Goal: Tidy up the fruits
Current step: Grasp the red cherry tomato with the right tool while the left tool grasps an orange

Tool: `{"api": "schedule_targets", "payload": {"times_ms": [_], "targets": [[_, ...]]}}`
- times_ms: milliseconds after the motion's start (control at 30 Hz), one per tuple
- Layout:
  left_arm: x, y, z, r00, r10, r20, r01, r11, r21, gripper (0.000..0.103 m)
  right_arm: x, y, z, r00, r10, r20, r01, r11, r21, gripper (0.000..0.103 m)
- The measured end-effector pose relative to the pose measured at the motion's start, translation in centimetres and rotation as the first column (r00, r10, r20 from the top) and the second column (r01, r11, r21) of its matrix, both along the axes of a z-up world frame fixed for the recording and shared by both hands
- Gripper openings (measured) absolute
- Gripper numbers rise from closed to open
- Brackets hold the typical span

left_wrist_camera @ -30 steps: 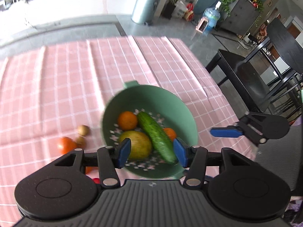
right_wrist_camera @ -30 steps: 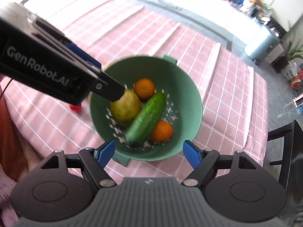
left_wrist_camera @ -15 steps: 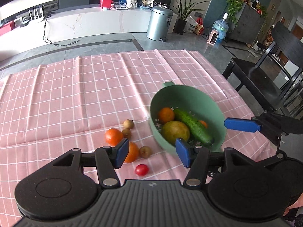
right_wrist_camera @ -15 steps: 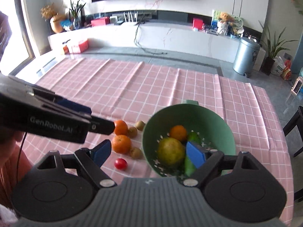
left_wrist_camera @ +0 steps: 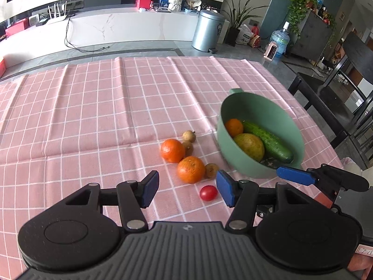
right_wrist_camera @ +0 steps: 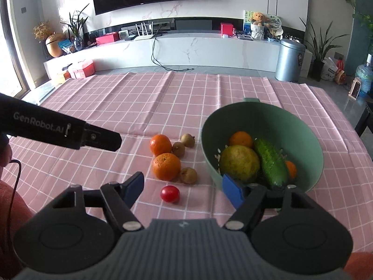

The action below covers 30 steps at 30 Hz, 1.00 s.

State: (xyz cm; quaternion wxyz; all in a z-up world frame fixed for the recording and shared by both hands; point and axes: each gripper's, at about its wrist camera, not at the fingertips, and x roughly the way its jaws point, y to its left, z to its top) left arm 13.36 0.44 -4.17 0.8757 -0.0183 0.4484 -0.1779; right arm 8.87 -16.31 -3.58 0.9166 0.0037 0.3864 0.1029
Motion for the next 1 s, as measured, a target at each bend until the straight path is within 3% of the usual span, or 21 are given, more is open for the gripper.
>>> {"api": "schedule_targets", "payload": {"times_ms": [233, 333, 433, 633, 1000], "targets": [[1.2, 0.6, -2.1, 0.998, -0.016, -0.059, 0.014, 0.999, -0.036, 0.064, 1.1, 1.7, -2.1, 0.999, 0.046, -0.021, -0.047, 0.999, -0.009, 0.053], [1.3, 0.0, -2.8, 0.996, -0.050, -0.070, 0.049, 0.999, -0.015, 0.064, 1.5, 2.5, -3.2, 0.996, 0.069, -0.050, -0.070, 0.997, -0.025, 0.044], [1.4, -0.3, -3.7, 0.994, -0.060, -0.086, 0.062, 0.998, 0.017, 0.064, 1.9, 2.6, -4.5, 0.994, 0.080, -0.079, -0.082, 0.997, -0.018, 0.040], [2.2, -0.1, -4.9, 0.991, -0.051, -0.121, 0.053, 0.999, 0.012, 0.064, 3.3, 2.6, -6.0, 0.991, 0.090, -0.102, -0.092, 0.996, -0.012, 0.038], [3.2, -1.4, -5.4, 0.989, -0.095, -0.113, 0.097, 0.995, 0.010, 0.064, 4.8, 2.5, -7.9, 0.985, 0.098, -0.142, -0.098, 0.995, 0.007, 0.027]]}}
